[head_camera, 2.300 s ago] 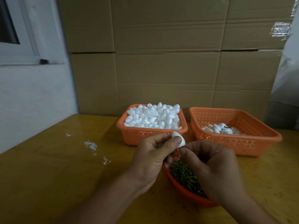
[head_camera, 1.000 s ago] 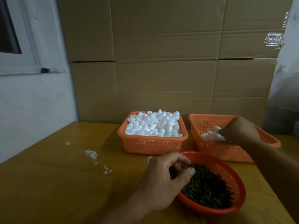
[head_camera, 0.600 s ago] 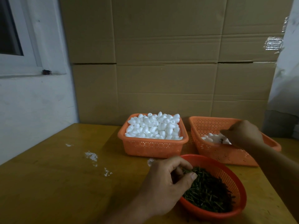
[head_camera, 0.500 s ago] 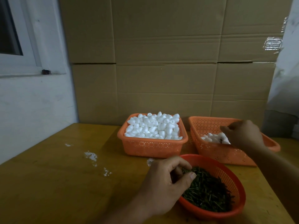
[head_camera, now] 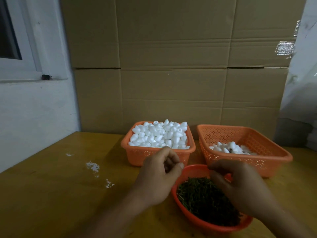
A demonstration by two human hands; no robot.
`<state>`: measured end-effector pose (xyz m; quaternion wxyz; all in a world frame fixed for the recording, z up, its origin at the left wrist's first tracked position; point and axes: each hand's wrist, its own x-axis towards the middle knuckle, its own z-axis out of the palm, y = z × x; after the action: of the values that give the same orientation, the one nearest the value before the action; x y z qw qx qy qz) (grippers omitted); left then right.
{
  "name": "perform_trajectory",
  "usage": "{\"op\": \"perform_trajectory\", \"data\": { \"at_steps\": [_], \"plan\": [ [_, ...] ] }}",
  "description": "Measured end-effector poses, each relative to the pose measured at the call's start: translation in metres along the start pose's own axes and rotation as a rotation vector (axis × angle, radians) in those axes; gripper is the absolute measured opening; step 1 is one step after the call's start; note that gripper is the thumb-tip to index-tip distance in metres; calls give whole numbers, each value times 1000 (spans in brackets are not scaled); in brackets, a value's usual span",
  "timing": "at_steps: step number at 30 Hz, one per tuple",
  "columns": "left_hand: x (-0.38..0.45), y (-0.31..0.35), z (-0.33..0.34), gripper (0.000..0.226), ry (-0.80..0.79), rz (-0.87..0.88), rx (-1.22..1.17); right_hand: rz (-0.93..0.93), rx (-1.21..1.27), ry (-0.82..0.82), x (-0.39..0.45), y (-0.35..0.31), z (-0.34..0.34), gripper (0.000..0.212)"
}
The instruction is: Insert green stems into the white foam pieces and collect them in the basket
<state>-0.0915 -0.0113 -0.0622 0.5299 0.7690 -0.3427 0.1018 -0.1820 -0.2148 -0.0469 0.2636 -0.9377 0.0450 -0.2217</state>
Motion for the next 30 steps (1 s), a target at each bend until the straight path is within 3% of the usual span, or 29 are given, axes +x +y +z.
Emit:
{"op": "perform_trajectory", "data": {
  "at_steps": [6,13,17,21,25,30],
  "plan": [
    [77,-9,-20,12,84,-135,289,-56,-63,8,-3,-2,6,18],
    [145,-20,-6,39,-254,-342,849,-47,-34,64,-6,-4,6,15],
    [164,-26,3,69,-381,-462,919,-49,-40,83,-6,-5,5,13],
    [169,-31,10,78,-466,-454,1058,-54,-54,81,-7,-5,5,13],
    [176,-45,22,77,-412,-443,1107,-61,-70,67,-7,-6,5,16],
    [186,-61,31,93,-369,-469,1131,-83,-77,79,-8,-8,6,12]
  ]
}}
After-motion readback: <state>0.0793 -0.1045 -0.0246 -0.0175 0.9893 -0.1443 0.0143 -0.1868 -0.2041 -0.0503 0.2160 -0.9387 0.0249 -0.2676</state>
